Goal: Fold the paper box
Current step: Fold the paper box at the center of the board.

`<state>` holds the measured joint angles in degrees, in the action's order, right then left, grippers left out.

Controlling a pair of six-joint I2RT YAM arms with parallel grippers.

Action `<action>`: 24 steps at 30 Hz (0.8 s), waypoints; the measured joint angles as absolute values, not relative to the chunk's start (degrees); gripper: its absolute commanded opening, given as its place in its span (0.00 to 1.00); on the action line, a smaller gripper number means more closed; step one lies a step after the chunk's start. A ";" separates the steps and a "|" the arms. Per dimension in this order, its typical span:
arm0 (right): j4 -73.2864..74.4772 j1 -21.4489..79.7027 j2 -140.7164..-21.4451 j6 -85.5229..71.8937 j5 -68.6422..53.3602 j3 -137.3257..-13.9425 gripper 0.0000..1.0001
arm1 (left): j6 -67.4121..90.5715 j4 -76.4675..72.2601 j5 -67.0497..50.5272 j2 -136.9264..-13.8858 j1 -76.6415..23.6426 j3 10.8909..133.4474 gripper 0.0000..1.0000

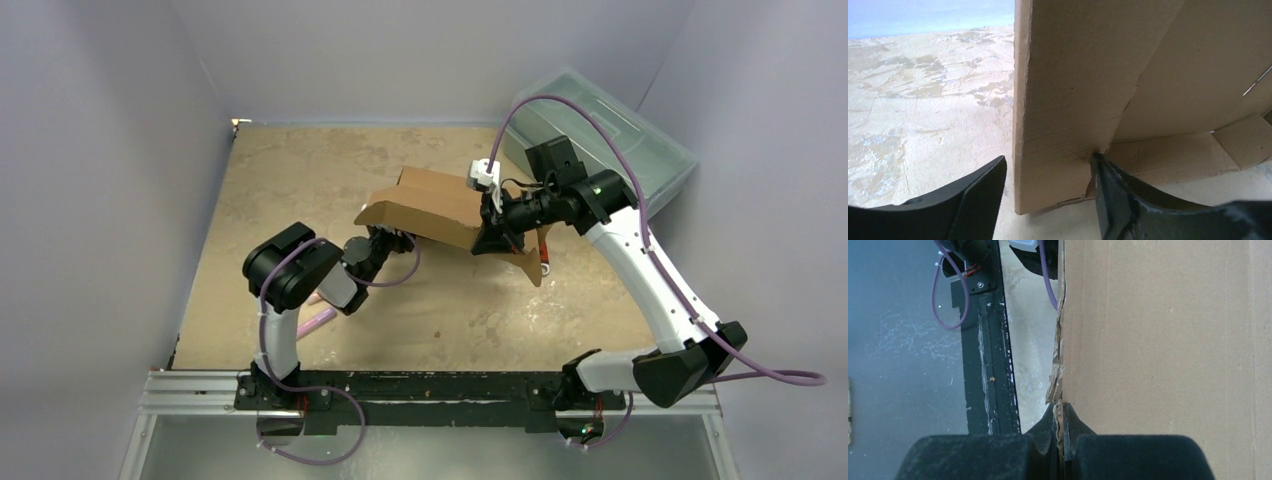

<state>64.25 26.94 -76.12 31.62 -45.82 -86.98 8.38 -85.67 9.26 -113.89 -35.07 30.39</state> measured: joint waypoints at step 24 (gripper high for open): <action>65.58 26.89 -76.27 29.39 -46.02 -88.58 0.00 | 4.91 -85.03 7.64 -113.97 -34.15 31.62 0.00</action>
